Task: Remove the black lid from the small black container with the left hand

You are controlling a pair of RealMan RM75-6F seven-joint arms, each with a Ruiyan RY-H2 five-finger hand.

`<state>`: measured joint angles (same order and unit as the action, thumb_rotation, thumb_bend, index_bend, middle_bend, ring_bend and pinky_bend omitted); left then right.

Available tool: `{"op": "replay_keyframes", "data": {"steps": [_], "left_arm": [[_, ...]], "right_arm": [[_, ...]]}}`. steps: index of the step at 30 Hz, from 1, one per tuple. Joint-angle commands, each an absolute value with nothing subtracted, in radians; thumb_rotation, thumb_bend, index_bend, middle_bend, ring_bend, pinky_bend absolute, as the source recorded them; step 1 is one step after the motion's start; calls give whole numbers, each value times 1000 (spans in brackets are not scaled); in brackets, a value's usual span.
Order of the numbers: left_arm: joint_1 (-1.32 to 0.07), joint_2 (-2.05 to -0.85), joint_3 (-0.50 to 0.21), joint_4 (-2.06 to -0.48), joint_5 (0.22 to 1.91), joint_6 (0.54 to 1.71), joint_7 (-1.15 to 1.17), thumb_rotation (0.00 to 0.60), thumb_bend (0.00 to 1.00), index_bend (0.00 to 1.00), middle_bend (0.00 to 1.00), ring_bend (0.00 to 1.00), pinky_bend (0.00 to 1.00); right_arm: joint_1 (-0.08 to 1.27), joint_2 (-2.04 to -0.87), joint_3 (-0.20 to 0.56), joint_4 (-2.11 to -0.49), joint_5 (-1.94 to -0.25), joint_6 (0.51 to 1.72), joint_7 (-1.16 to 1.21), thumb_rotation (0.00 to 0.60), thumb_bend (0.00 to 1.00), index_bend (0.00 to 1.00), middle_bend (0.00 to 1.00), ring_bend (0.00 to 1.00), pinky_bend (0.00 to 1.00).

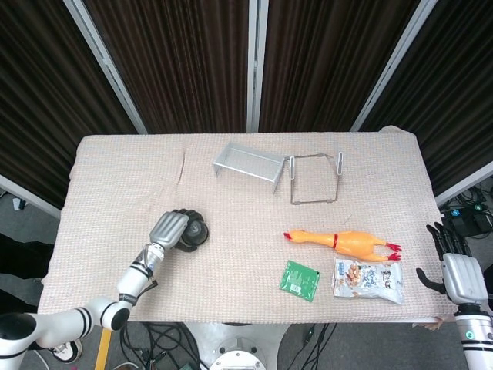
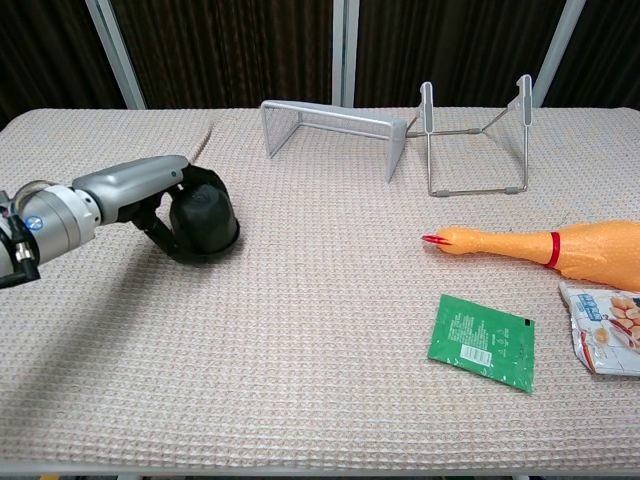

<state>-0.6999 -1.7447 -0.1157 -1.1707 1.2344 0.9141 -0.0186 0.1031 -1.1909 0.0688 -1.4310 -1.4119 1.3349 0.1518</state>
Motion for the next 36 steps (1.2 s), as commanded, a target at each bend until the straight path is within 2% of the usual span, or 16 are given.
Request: {"op": "replay_keyframes", "data": {"steps": [1, 9, 14, 23, 31, 36], "left_arm": [[-695, -1759, -111, -1149, 1249, 906, -47, 600, 235, 438, 432, 221, 281], [-694, -1758, -102, -1121, 1323, 924, -140, 600, 142, 266, 224, 99, 175], [-692, -1751, -97, -1114, 1351, 930, -176, 600, 120, 208, 165, 76, 153], [-687, -1744, -103, -1120, 1354, 930, -189, 600, 116, 195, 184, 75, 160], [-685, -1733, -117, -1140, 1342, 932, -168, 600, 124, 248, 328, 165, 242], [-683, -1733, -123, -1150, 1341, 938, -162, 600, 156, 290, 384, 209, 277]], "right_arm": [[103, -1190, 69, -1432, -1412, 1336, 151, 600, 200, 0, 0, 0, 0], [102, -1187, 70, -1437, -1409, 1339, 148, 600, 200, 0, 0, 0, 0], [102, -1188, 69, -1437, -1409, 1338, 147, 600, 200, 0, 0, 0, 0], [102, -1187, 70, -1438, -1405, 1337, 146, 600, 200, 0, 0, 0, 0], [104, -1190, 70, -1433, -1402, 1331, 149, 600, 200, 0, 0, 0, 0], [103, -1190, 70, -1431, -1402, 1332, 150, 600, 200, 0, 0, 0, 0]]}}
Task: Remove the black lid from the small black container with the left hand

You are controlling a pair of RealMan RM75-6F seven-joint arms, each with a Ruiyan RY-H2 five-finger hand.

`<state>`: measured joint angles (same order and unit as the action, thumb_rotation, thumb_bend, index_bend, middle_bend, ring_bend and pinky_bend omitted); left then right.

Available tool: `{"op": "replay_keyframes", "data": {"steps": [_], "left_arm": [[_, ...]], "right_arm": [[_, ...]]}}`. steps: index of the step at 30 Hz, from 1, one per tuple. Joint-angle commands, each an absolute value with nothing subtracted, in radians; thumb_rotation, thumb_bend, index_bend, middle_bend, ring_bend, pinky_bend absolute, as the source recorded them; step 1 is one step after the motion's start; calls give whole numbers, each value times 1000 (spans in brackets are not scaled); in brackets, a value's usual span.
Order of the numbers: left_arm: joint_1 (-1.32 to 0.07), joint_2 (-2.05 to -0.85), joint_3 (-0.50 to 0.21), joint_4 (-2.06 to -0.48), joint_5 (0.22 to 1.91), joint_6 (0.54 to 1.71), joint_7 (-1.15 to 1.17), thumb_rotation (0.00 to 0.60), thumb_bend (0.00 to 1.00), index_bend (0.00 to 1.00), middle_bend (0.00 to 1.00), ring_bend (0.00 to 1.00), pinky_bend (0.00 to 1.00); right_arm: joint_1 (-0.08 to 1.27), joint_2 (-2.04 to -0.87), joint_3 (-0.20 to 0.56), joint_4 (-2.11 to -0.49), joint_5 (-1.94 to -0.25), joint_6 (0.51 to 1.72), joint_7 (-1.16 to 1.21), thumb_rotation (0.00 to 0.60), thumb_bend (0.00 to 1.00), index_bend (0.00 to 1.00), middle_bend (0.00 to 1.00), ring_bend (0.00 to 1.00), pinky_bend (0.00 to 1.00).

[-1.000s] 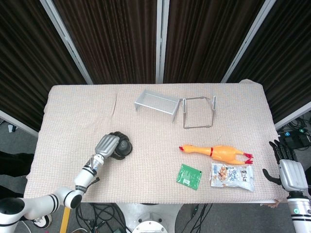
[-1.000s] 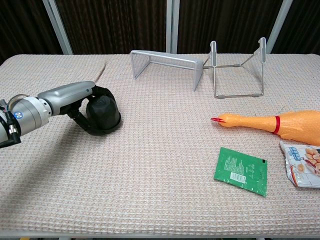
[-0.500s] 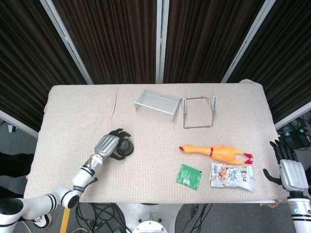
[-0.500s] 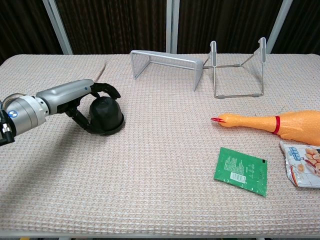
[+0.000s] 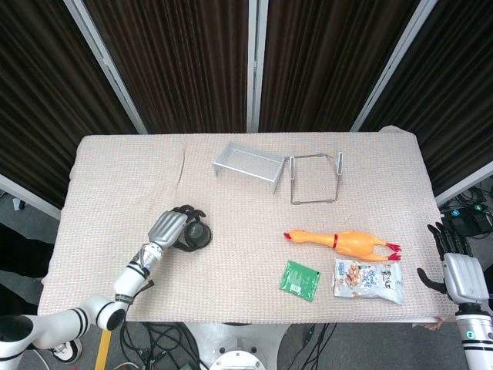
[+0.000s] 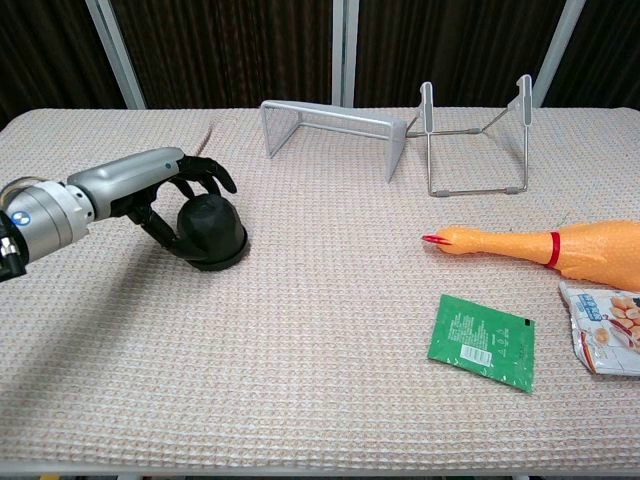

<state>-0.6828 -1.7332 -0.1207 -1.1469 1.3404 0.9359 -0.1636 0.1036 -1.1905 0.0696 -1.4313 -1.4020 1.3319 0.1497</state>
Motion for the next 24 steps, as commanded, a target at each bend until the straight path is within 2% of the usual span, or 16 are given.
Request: {"op": "replay_keyframes", "data": {"steps": [1, 5, 16, 24], "left_arm": [[-683, -1731, -124, -1153, 1342, 940, -161, 600, 161, 296, 395, 218, 285], [-684, -1717, -128, -1174, 1351, 951, -152, 600, 168, 299, 427, 243, 303], [-687, -1642, -168, -1251, 1331, 976, -102, 600, 176, 308, 429, 245, 306], [-709, -1651, -212, -1130, 1233, 908, -81, 600, 208, 311, 427, 244, 309]], "right_arm": [[103, -1190, 70, -1432, -1401, 1332, 150, 600, 200, 0, 0, 0, 0], [104, -1190, 71, -1431, -1400, 1331, 150, 600, 199, 0, 0, 0, 0], [104, -1191, 69, -1427, -1401, 1331, 156, 600, 199, 0, 0, 0, 0], [105, -1191, 69, -1432, -1404, 1332, 150, 600, 200, 0, 0, 0, 0]]}}
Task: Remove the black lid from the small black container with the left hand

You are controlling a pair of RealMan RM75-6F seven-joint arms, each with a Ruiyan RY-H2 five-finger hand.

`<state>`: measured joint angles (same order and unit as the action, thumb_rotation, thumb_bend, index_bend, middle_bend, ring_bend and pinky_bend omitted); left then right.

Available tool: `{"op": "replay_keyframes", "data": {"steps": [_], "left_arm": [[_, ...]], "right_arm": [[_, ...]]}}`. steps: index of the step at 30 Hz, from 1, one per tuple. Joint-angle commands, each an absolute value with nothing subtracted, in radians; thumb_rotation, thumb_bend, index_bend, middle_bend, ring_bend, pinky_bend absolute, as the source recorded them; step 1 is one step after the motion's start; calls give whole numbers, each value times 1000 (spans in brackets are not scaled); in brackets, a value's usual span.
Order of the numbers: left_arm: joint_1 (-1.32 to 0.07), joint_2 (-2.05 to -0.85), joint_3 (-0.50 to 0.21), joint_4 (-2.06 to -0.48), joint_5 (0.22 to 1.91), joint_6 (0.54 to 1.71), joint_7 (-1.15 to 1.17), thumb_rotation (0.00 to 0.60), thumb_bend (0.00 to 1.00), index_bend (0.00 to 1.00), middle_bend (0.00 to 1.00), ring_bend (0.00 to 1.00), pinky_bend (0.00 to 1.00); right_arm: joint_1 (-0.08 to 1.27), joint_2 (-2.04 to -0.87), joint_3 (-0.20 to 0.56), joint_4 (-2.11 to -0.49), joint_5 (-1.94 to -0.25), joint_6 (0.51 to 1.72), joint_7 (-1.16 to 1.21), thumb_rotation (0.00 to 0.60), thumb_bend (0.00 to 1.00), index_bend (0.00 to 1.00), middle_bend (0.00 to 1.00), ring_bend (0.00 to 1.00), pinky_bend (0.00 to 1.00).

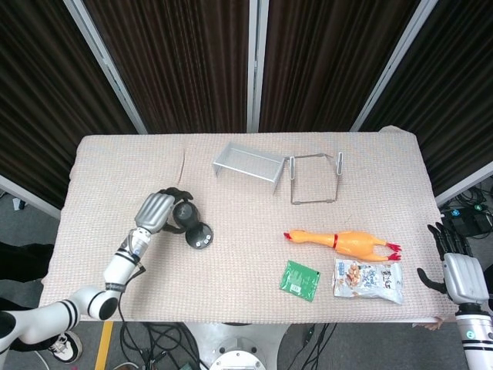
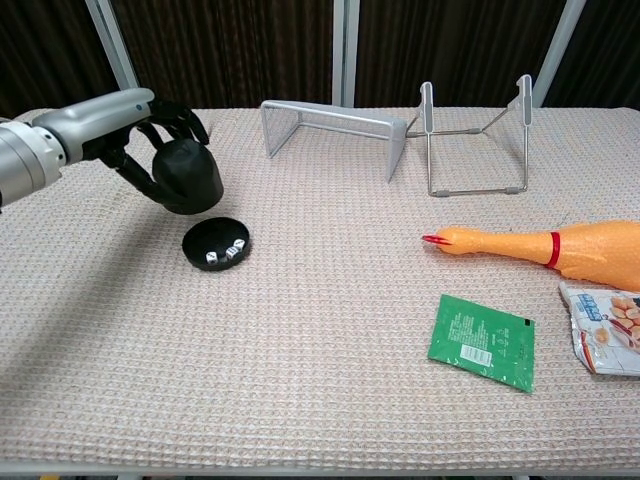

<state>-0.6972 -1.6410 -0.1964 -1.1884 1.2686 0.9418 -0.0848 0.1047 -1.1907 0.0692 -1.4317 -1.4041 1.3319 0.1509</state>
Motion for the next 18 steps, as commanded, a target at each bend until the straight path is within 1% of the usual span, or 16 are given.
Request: {"op": "replay_keyframes", "data": {"steps": [1, 2, 4, 6, 7, 11, 18], "left_arm": [[-711, -1658, -211, -1102, 1226, 897, -84, 600, 206, 306, 414, 234, 306], [-713, -1665, -208, -1079, 1226, 892, -85, 600, 203, 300, 399, 224, 303], [-714, -1688, -202, -1021, 1228, 883, -99, 600, 183, 251, 270, 147, 272], [-713, -1711, -202, -972, 1230, 886, -120, 600, 171, 208, 180, 99, 246], [-712, -1722, -202, -950, 1230, 882, -142, 600, 167, 194, 167, 94, 237], [-706, -1728, -189, -921, 1255, 885, -186, 600, 147, 177, 167, 86, 221], [-680, -1678, -183, -982, 1291, 947, -204, 600, 110, 168, 167, 81, 207]], "right_arm": [[105, -1191, 69, -1433, -1402, 1331, 149, 600, 200, 0, 0, 0, 0], [105, -1191, 69, -1433, -1401, 1329, 148, 600, 200, 0, 0, 0, 0], [106, -1192, 69, -1432, -1399, 1324, 149, 600, 199, 0, 0, 0, 0], [107, -1192, 69, -1432, -1397, 1322, 149, 600, 200, 0, 0, 0, 0], [107, -1192, 68, -1431, -1397, 1322, 149, 600, 200, 0, 0, 0, 0], [106, -1192, 70, -1429, -1395, 1322, 153, 600, 200, 0, 0, 0, 0], [101, -1189, 73, -1424, -1394, 1332, 166, 600, 199, 0, 0, 0, 0]]}}
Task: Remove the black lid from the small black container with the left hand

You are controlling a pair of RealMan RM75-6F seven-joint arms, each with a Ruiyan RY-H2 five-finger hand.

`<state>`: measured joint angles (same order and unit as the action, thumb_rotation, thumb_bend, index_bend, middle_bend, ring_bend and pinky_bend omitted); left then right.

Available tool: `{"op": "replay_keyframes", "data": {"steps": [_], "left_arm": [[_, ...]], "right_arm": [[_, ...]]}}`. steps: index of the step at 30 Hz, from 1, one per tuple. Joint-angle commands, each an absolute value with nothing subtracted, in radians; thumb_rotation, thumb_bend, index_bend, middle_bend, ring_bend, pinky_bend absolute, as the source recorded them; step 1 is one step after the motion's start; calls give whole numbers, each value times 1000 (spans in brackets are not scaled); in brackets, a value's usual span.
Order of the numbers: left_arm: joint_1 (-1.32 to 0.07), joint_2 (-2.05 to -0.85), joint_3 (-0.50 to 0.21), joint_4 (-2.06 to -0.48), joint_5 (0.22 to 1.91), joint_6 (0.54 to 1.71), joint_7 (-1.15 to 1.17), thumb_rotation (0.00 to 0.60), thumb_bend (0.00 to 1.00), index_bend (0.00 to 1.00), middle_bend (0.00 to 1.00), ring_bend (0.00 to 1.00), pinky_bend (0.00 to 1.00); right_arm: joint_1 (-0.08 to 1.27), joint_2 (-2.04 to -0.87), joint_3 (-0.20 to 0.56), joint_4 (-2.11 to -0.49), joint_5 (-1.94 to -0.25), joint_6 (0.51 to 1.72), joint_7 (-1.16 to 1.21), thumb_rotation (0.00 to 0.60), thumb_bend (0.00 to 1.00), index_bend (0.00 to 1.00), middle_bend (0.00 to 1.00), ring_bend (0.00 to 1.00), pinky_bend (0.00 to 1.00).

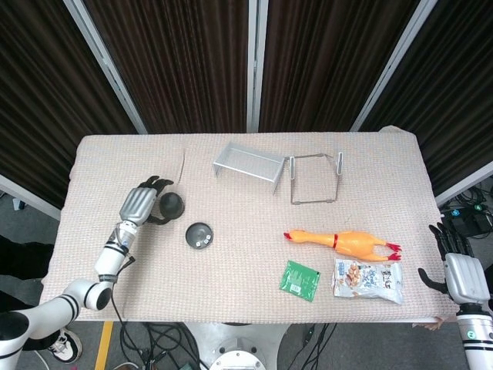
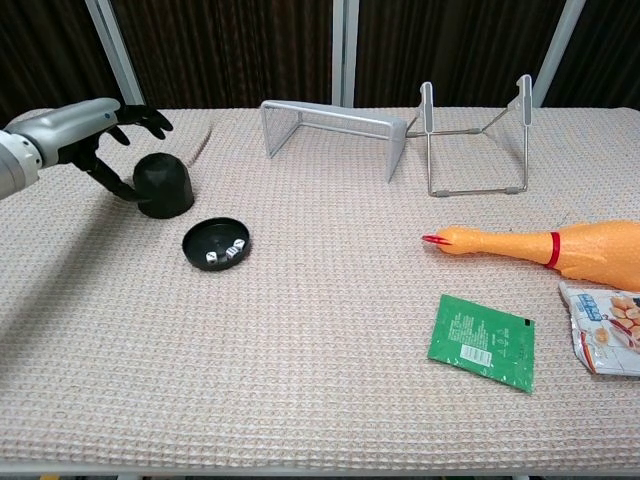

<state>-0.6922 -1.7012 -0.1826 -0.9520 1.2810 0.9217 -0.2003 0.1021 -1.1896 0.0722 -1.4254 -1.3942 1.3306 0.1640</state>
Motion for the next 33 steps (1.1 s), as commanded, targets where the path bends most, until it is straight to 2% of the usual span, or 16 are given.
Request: {"op": "replay_keyframes", "data": {"steps": [1, 10, 13, 23, 28, 33], "left_arm": [[-671, -1657, -187, -1010, 1293, 963, -205, 600, 102, 168, 167, 81, 207], [-556, -1406, -182, -1357, 1281, 1087, -145, 600, 61, 167, 168, 81, 212], [-506, -1362, -184, -1416, 1244, 1148, -90, 600, 62, 168, 181, 81, 221], [-336, -1321, -91, -1479, 1284, 1377, 80, 600, 66, 167, 187, 81, 211], [-256, -1280, -25, -1561, 1295, 1445, 219, 600, 66, 167, 178, 81, 212], [-193, -1284, -2, -1583, 1336, 1526, 219, 600, 66, 167, 170, 81, 212]], "right_arm": [[100, -1189, 74, -1423, -1393, 1333, 169, 600, 199, 0, 0, 0, 0], [102, -1193, 69, -1412, -1400, 1325, 187, 600, 200, 0, 0, 0, 0], [100, -1191, 67, -1418, -1410, 1336, 183, 600, 200, 0, 0, 0, 0], [94, -1173, 67, -1483, -1439, 1380, 137, 600, 211, 0, 0, 0, 0], [97, -1180, 63, -1487, -1441, 1373, 120, 600, 213, 0, 0, 0, 0], [94, -1178, 64, -1488, -1443, 1384, 113, 600, 244, 0, 0, 0, 0]]}}
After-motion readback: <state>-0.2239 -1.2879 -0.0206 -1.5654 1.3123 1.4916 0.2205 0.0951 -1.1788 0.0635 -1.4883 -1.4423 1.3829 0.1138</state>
